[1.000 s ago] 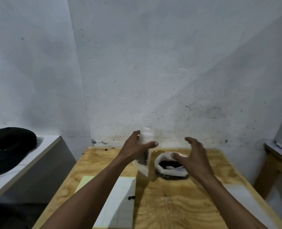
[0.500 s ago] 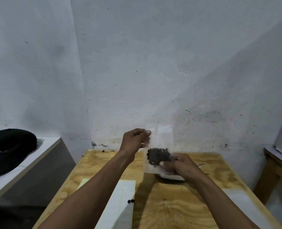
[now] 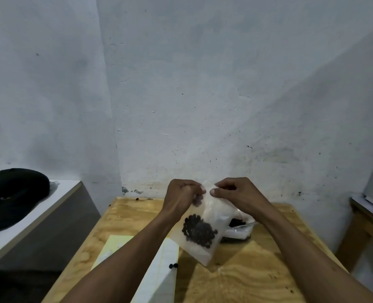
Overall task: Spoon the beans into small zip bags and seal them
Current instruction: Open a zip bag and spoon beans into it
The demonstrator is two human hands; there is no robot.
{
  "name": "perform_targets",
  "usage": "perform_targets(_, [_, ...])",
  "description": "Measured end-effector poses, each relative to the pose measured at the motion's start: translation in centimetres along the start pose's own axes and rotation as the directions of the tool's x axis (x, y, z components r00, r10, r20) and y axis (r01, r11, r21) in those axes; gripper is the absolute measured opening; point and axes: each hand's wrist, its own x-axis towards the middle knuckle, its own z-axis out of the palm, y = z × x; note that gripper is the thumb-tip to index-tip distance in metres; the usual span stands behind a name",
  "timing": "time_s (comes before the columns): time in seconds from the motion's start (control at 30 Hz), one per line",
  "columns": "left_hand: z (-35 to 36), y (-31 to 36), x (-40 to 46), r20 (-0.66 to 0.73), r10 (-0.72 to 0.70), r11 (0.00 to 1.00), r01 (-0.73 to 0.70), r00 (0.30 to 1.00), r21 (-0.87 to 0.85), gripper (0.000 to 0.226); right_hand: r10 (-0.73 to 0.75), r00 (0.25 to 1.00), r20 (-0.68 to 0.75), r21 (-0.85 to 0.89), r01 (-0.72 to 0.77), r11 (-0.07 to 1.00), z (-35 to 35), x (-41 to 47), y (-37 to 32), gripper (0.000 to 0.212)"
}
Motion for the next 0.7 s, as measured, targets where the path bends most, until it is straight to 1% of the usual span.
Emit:
perform_targets(0.03, [0.0,0.1,-0.1,0.003,0.014,1.000,-0.014,1.000,0.001,0.022,0.009,1.000,0.020,0.015,-0.009,1.000,0.1,0.0,-0.2,0.014])
perform_targets(0.1, [0.0,0.2,-0.4,0.002,0.026,1.000,-0.026,1.000,-0.014,0.028,0.023,0.999,0.046,0.042,-0.025,0.999,0.5,0.0,-0.5,0.013])
perform_targets(0.3, [-0.1,0.4,-0.6,-0.044,0.000,0.999,-0.002,0.999,-0.039,0.022,0.049,0.999,0.024,0.032,-0.050,0.998,1.7,0.3,-1.3,0.015])
perform_targets(0.4, [-0.7,0.5,-0.4,-0.045,0.004,0.999,-0.006,0.999,-0.041,0.024,0.057,0.998,0.035,0.050,-0.059,0.997,1.6,0.5,-1.5,0.019])
perform_targets(0.47, [-1.2,0.6,-0.1,-0.049,0.008,0.999,-0.009,0.999,-0.037,0.025,0.050,0.997,0.060,0.043,-0.053,0.998,1.2,0.7,-1.4,0.025])
perform_targets(0.53, [-1.9,0.5,0.3,-0.091,0.003,0.999,-0.007,0.996,-0.044,0.024,0.038,0.997,0.072,0.036,-0.041,0.999,0.8,0.7,-1.0,0.032])
perform_targets(0.6, [-2.6,0.4,0.6,-0.137,-0.013,0.998,0.004,0.990,-0.068,0.019,0.021,0.997,0.070,0.071,-0.026,0.997,0.7,0.7,-0.4,0.034])
perform_targets(0.7, [-3.1,0.6,1.0,-0.180,-0.051,0.994,0.033,0.982,-0.102,0.011,0.009,1.000,0.014,0.112,-0.011,0.994,1.0,0.8,0.2,0.037])
